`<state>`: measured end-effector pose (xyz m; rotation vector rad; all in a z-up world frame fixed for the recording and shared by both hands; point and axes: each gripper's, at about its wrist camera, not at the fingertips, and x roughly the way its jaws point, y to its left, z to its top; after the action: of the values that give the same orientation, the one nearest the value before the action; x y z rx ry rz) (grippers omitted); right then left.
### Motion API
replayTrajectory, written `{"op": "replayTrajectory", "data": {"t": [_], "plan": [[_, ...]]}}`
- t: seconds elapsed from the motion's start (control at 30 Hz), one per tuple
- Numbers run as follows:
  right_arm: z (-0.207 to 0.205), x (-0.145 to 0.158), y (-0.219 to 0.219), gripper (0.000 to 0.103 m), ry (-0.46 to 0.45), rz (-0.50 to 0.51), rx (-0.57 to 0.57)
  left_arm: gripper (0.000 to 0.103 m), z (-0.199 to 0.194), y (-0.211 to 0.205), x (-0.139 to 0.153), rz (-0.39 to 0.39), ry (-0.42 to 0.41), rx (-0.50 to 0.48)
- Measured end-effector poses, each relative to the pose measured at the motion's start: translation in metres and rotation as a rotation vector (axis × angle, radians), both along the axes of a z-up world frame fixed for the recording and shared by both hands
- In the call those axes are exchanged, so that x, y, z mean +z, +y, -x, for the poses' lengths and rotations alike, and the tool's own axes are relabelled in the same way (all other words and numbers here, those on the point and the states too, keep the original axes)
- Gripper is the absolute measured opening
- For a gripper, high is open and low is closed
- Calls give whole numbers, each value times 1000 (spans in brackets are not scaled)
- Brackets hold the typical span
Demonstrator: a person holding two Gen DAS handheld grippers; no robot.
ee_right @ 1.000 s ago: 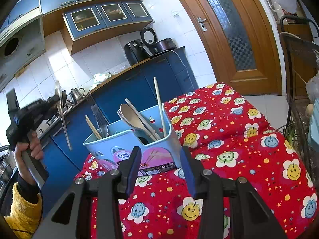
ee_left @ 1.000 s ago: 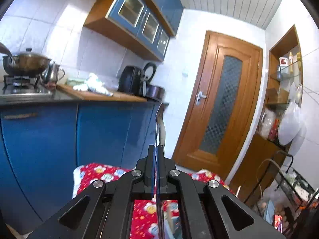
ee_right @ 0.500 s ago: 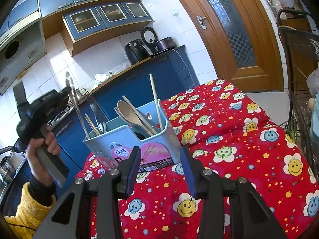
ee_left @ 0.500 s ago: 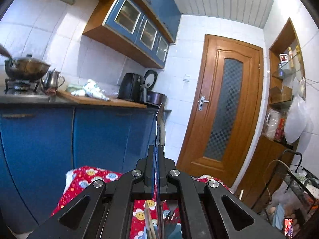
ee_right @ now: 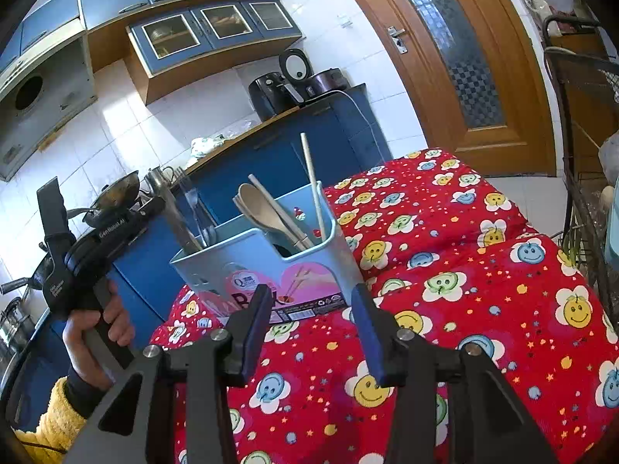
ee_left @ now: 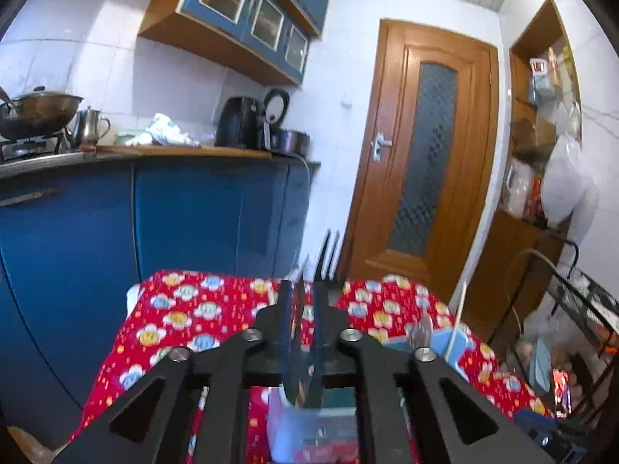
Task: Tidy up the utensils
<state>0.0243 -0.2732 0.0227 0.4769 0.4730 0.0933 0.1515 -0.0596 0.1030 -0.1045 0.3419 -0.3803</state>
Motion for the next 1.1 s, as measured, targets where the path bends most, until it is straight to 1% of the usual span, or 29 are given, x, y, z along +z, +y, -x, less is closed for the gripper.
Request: {"op": "replayTrajectory", "data": {"t": [0.03, 0.07, 0.2, 0.33, 0.4, 0.57, 0.63, 0.7, 0.77, 0.83, 0.87, 0.97, 1.03, 1.1], "plan": [[2, 1, 1, 48, -3, 4, 2, 23, 4, 1, 0, -9, 9, -2], [3, 2, 3, 48, -6, 7, 5, 24, 6, 1, 0, -12, 13, -3], [11, 7, 7, 49, -19, 18, 12, 28, 25, 6, 1, -31, 53, -21], [19, 11, 12, 51, -26, 29, 24, 33, 45, 12, -1, -51, 97, -15], [24, 12, 16, 52, -29, 43, 32, 33, 54, 14, -3, -67, 113, -8], [32, 15, 25, 56, -29, 82, 46, 34, 79, 19, -13, -122, 139, 8], [35, 14, 29, 57, -27, 99, 50, 38, 89, 21, -21, -132, 157, 16], [38, 12, 33, 58, -24, 116, 55, 40, 98, 22, -28, -135, 168, 24], [41, 11, 37, 59, -21, 135, 56, 42, 106, 23, -35, -143, 175, 48], [44, 8, 41, 61, -21, 157, 56, 47, 111, 24, -41, -146, 181, 71], [45, 7, 42, 62, -22, 164, 56, 48, 113, 26, -44, -142, 182, 81], [51, 3, 47, 66, -28, 195, 50, 51, 118, 28, -52, -133, 194, 97], [54, -1, 50, 73, -33, 215, 46, 57, 121, 28, -58, -133, 209, 101], [56, -4, 54, 80, -32, 233, 47, 60, 122, 29, -64, -135, 220, 115]]}}
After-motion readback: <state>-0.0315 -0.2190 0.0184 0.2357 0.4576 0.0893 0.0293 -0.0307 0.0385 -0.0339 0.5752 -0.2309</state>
